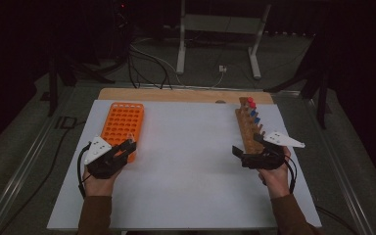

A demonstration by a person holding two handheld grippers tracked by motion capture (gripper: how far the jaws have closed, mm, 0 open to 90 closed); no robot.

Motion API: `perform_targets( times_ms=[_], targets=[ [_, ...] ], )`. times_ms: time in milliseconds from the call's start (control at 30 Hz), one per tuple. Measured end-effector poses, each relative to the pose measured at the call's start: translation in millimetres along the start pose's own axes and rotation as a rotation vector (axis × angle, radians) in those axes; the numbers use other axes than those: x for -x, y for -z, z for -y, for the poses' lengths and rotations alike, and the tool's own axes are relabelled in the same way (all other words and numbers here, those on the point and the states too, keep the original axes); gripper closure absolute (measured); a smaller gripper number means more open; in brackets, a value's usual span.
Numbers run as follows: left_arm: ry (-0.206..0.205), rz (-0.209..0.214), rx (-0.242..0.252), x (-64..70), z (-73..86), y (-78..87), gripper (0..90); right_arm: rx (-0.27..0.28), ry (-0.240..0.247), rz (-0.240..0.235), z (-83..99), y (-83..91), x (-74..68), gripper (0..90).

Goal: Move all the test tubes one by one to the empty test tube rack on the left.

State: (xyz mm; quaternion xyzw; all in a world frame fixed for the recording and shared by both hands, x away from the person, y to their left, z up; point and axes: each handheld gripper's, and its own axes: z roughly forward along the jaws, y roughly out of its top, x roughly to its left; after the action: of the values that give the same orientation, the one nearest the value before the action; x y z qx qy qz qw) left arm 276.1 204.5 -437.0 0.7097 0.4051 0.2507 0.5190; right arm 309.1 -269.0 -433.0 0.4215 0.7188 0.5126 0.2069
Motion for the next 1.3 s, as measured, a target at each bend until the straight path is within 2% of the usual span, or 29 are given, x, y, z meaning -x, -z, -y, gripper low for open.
perform_targets(
  times_ms=[333, 600, 933, 1133, 1300],
  targets=[
    [0.005, -0.102, -0.009, -18.4, 8.5, 10.1, 75.9, -0.008, 0.001, 0.006, 0.1, -0.2, -0.5, 0.0],
    [0.002, -0.198, -0.023, -27.4, 18.2, 1.8, 75.9, -0.008, 0.004, 0.006, -0.1, -0.6, -1.2, 0.0],
    [0.011, -0.207, -0.068, -33.3, 28.6, -10.4, 76.0, -0.009, 0.006, 0.003, 0.1, -0.9, -1.9, 0.0],
    [-0.007, -0.213, -0.167, -33.4, 37.8, -17.4, 76.2, -0.006, 0.006, 0.005, -0.2, 0.3, -1.2, 0.0],
    [-0.011, -0.216, -0.213, -33.5, 40.7, -23.4, 76.4, -0.003, 0.006, 0.002, -0.4, 0.8, -1.5, 0.1]
  ],
)
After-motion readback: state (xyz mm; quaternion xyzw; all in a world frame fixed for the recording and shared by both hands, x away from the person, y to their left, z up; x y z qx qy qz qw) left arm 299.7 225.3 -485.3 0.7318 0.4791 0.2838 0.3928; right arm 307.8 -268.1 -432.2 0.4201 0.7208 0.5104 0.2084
